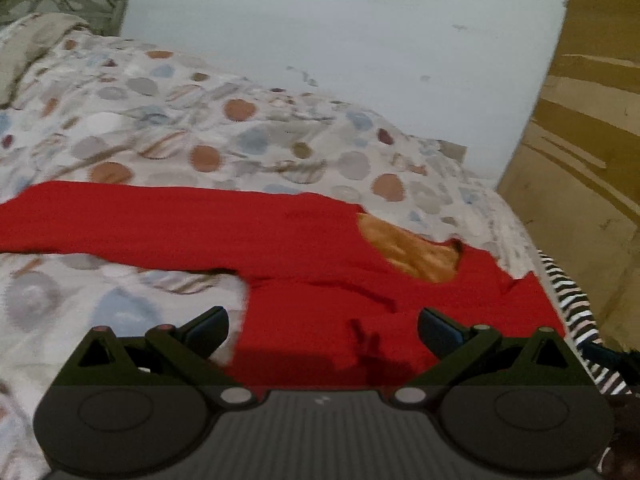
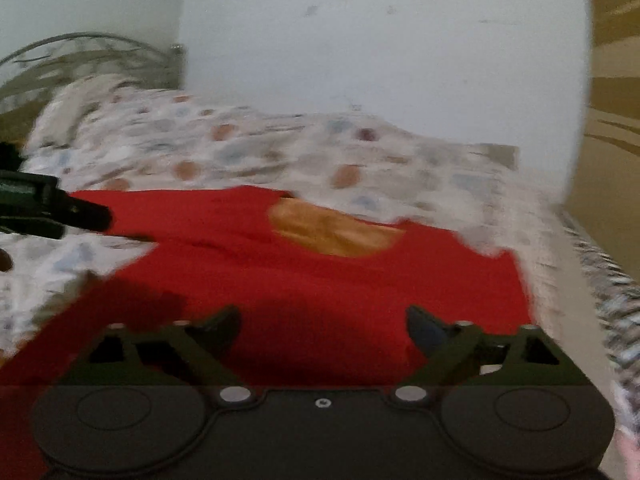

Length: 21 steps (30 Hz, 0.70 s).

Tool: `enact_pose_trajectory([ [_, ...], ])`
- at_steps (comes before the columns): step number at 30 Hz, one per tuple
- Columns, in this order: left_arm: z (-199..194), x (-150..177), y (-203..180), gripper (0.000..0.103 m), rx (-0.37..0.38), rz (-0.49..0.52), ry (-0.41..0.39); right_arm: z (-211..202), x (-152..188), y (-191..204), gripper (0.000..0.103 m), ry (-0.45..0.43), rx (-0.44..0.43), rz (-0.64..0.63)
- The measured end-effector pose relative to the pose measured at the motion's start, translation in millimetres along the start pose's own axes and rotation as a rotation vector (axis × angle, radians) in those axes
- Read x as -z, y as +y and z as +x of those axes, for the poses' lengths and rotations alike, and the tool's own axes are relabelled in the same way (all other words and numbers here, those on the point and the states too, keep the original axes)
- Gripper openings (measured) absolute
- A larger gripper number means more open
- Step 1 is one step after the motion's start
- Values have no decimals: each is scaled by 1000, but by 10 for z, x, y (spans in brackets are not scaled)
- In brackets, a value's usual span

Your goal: Fold small clothes

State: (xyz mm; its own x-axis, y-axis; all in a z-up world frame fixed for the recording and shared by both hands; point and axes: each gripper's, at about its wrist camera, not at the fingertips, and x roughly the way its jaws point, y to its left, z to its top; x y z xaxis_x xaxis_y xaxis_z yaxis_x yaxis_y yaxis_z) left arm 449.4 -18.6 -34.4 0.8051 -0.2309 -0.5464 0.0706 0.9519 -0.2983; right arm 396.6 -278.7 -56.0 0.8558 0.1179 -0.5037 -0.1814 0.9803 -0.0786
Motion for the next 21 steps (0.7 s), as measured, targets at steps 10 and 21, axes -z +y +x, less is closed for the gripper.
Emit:
enact_pose_trajectory([
  [10,576,235,-228,103,-94,84,89,432,406,-976,98,81,437,-81],
  [21,684,263,-337,103,-162,155,99,993,192,-1189,96,-38,581,-103],
])
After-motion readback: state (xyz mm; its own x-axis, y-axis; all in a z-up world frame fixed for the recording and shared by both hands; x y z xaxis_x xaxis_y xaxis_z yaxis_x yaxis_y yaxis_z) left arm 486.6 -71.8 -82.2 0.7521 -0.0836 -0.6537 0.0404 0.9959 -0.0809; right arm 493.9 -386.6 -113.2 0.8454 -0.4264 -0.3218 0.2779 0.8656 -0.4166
